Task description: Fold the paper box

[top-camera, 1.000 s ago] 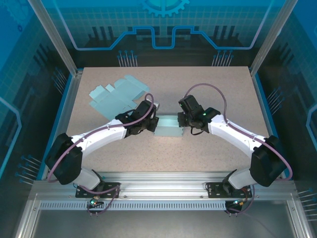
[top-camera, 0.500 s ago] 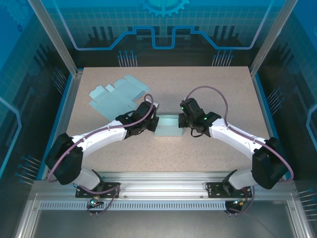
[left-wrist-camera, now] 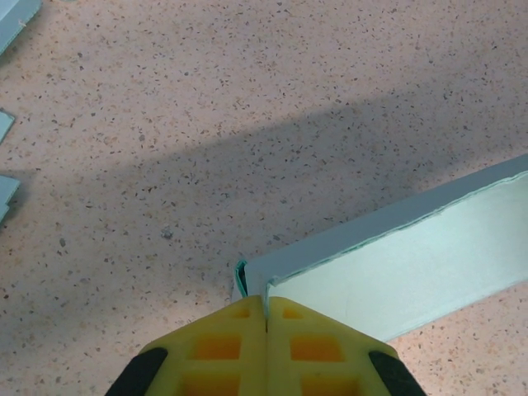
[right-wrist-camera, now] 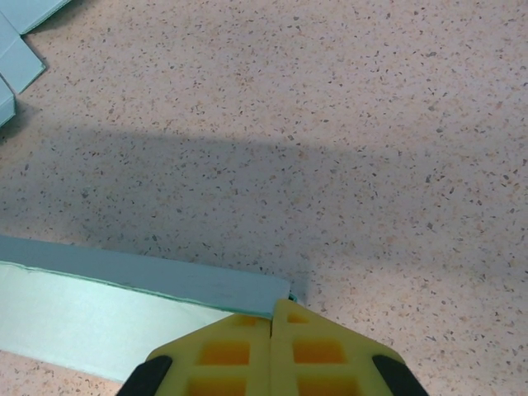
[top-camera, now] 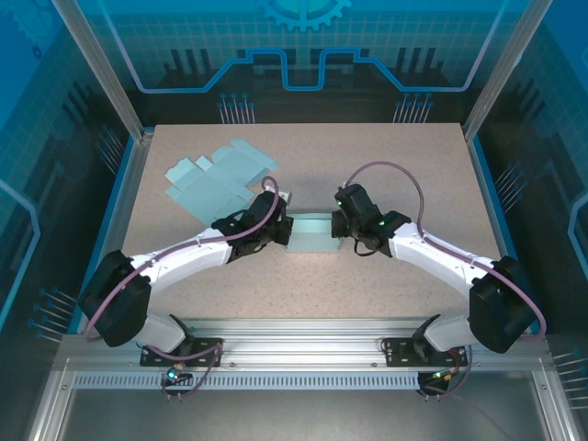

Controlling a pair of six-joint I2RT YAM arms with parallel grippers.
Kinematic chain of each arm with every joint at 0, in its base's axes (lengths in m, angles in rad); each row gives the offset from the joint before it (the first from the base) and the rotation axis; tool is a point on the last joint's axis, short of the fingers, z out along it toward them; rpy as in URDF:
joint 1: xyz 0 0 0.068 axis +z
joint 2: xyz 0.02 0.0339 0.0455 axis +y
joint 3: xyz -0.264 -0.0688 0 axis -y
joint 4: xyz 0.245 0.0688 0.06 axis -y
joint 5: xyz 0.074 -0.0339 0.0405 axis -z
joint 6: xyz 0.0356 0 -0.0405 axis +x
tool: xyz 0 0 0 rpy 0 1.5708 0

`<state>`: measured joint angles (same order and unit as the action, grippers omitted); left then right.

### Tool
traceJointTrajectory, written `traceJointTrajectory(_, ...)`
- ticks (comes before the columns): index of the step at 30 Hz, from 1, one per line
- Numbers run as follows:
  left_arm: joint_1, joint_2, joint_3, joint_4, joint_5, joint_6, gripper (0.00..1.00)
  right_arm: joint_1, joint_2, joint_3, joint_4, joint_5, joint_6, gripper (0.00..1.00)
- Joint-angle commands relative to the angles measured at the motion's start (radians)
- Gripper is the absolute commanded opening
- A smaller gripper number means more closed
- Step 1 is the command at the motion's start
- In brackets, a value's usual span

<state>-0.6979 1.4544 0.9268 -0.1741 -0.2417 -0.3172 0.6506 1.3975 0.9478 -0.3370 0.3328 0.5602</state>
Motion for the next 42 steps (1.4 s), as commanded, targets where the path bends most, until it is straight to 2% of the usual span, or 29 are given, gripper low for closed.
traceJointTrajectory(1,-0.053,-0.024,-0.014,0.083,0.186,-0.057,0.00,0.065,0.018,-0.018,0.005,-0.103,-0.009,0.00)
traceJointTrajectory(14,-0.053,-0.038,-0.043,0.165,0.207,-0.149,0.00,0.091,0.046,-0.003,-0.009,-0.074,-0.019,0.00)
traceJointTrajectory(28,-0.046,-0.068,-0.038,0.142,0.181,-0.128,0.00,0.096,0.069,0.003,-0.014,-0.059,-0.017,0.00)
traceJointTrajectory(42,-0.055,-0.090,-0.246,0.266,0.113,-0.179,0.00,0.119,0.026,-0.067,0.048,0.001,-0.012,0.00)
